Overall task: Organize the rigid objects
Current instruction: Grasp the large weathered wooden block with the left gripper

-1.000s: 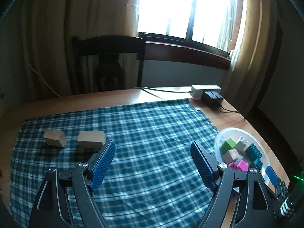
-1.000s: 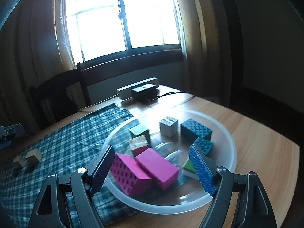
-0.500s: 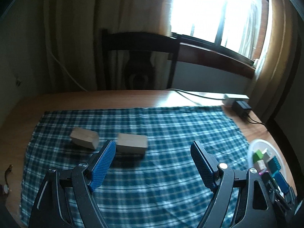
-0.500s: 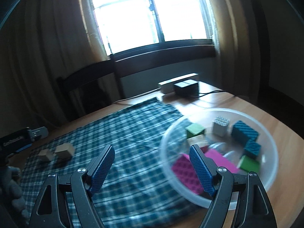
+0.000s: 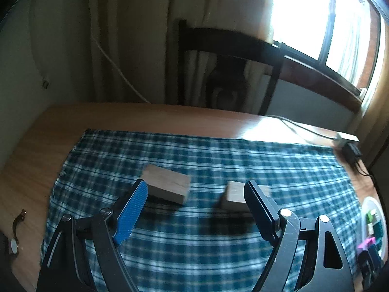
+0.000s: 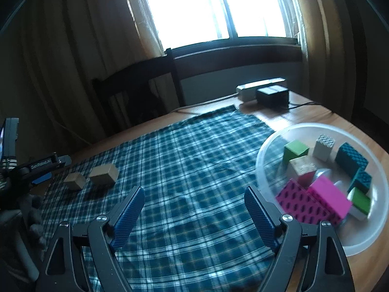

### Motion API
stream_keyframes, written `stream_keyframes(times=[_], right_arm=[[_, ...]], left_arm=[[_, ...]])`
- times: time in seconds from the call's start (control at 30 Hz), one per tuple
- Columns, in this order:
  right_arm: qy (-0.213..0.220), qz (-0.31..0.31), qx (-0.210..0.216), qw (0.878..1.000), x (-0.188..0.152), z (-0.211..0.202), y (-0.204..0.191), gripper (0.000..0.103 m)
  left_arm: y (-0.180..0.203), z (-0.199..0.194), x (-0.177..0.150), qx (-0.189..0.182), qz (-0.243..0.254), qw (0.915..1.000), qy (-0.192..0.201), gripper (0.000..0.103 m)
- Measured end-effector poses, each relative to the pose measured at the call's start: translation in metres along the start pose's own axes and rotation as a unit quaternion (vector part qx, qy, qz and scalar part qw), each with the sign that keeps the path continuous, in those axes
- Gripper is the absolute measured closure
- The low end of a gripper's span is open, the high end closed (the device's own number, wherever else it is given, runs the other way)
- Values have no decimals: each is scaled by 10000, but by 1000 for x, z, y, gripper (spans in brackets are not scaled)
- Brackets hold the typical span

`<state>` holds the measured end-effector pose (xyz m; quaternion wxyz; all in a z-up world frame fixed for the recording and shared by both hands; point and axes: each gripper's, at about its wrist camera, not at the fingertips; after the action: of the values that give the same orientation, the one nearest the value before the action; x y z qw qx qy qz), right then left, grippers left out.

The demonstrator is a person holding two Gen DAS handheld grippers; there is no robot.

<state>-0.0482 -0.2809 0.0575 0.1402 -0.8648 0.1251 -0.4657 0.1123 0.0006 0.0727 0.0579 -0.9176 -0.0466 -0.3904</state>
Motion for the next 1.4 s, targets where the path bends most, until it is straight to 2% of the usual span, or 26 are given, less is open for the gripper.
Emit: stream_keyframes(times=[0.17,0.43,0.67,0.97,1.1,1.4], right_arm=[[-142,-52,122,9998,-4,6,-4,16],[-293,-55,205,9993,-8,13,-5,16],[-391,-60,229,9990,-10,19,-5,16],[-455,-104,240,9986,-13,22,-7,16],[-480,-139,224,9985,-14,24,-8,16],[-492,-219,119,9985,-18,24,-14,16]], left_arm=[[-5,21,-3,100,14,9998,-142,21],[0,41,-10,310,284,9990,-134,21],[-6,60,-11,381,226,9987,-248,21],[-17,78,-4,72,-2,9990,-444,21],[-18,76,-7,47,97,9990,-443,36],[-12,73,-7,129,102,9991,-394,37]])
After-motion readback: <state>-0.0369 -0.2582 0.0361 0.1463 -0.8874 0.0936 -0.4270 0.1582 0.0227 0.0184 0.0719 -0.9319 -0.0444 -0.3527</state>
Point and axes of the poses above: each gripper's, at about its wrist camera, not at the fingertips, and z roughly the way its jaws point, y to its right, x to its top, and after that the axes turned 13 degrees about x, right-handed
